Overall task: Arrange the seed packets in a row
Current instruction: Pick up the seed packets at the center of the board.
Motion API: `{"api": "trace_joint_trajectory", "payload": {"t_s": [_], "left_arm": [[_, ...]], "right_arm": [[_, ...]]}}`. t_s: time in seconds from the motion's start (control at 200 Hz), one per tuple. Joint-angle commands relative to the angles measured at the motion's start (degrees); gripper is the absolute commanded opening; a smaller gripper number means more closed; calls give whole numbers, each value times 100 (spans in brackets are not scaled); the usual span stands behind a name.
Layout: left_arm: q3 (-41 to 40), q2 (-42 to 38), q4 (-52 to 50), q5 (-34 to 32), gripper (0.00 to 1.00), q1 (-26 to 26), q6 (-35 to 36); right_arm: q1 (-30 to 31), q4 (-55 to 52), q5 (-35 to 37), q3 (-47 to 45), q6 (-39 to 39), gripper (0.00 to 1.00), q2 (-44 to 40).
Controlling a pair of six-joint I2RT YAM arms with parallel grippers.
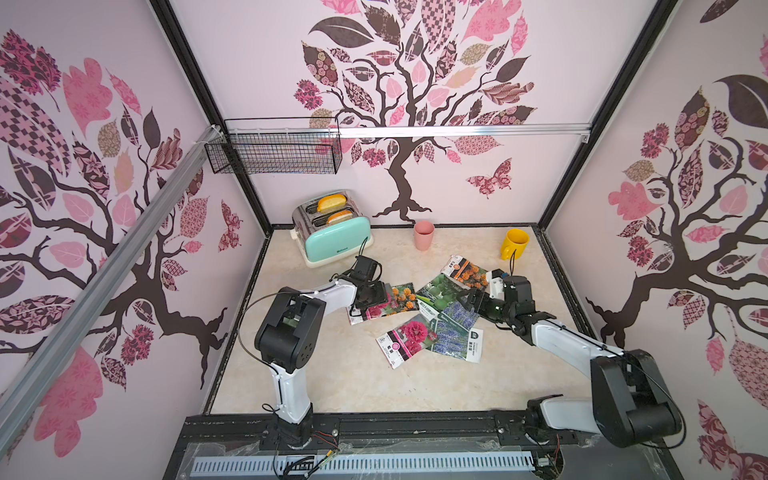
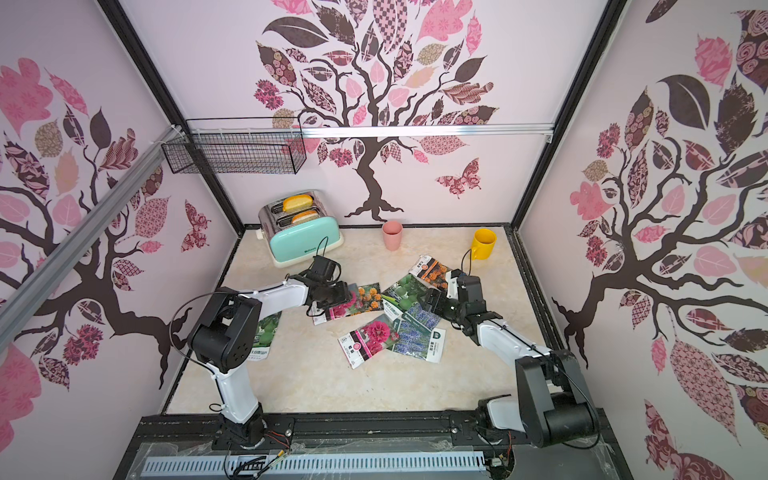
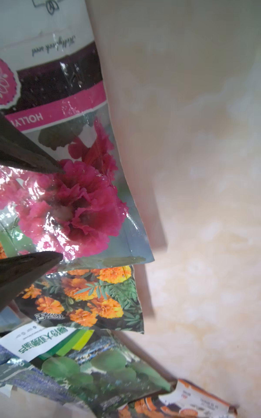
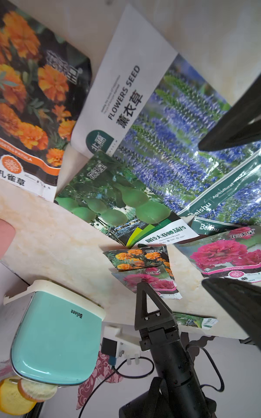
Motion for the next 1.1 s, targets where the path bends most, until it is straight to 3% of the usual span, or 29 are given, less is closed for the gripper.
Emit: {"api": "trace_joint_trajectory", "payload": {"t_s": [0.0,0.635,0.825,0.935,1.095], "left_arm": [[-1,495,-59,272,58,-198,-183],[1077,1543,-99,757,51,-276,50],[1336,1833,-163,964,36,-285,150],[1478,1943,-244,1070,19,-293,207],[1623,2034,-352,1161,8,-310,292]], "right_arm": [[1,317,-78,184,188,86,293],[2,1364,-119,930,521,75,2173],[11,1625,-134,1127,664,67,2543],[71,1762,-50,1213,733,53,2680],[133,2048,158,1267,871,33,2847]]}}
